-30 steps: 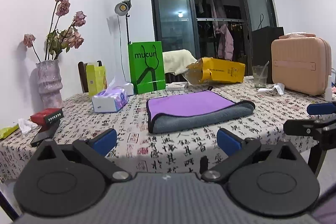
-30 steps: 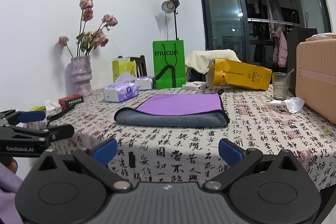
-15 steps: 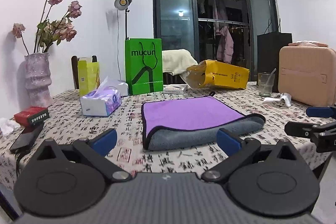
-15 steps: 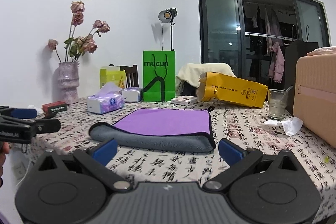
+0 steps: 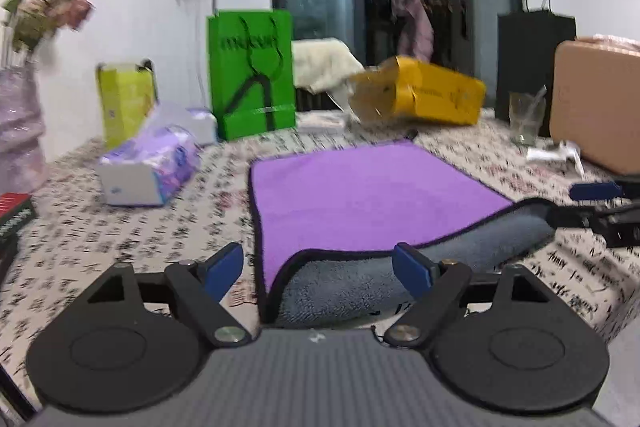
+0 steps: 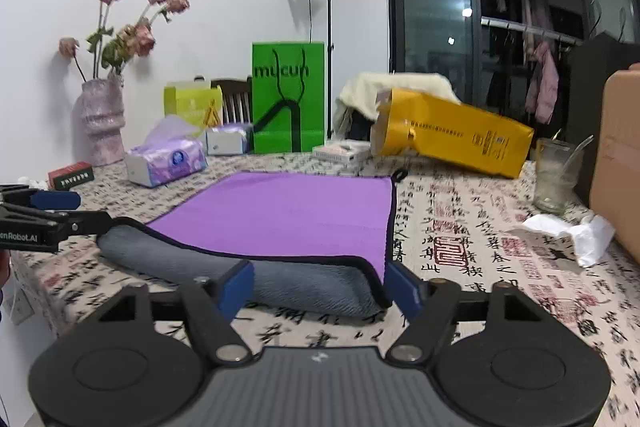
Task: Fold towel
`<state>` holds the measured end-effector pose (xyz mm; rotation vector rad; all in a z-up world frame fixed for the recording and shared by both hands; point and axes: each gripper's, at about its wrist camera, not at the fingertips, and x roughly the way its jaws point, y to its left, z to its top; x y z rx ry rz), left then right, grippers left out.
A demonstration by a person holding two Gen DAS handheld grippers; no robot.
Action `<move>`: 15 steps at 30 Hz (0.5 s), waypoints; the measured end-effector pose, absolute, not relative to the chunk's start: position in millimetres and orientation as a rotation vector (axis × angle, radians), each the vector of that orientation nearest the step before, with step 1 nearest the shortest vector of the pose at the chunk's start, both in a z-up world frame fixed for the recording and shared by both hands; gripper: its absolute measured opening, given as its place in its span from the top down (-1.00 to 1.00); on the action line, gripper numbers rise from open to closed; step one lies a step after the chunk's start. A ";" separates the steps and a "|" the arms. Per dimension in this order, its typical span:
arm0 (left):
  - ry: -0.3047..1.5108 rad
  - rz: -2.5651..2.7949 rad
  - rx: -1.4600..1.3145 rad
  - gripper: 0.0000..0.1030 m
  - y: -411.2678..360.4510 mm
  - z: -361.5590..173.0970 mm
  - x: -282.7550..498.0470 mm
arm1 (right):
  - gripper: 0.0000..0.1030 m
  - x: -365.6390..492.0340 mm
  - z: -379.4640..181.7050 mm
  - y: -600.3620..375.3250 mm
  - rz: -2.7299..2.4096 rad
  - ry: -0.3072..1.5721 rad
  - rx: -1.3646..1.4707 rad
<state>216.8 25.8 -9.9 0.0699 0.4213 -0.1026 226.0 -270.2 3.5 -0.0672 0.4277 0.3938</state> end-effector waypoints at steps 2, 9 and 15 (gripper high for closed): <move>0.450 -0.121 0.076 -0.38 27.0 -14.8 226.2 | -0.35 242.4 -0.1 -271.5 0.397 0.445 -0.072; 0.546 -0.164 0.078 0.85 35.6 -27.7 239.5 | 0.34 286.6 -11.4 -281.8 0.462 0.581 -0.031; 0.523 -0.156 0.074 0.89 43.1 -16.8 243.0 | 0.90 293.0 -7.6 -279.2 0.500 0.606 -0.068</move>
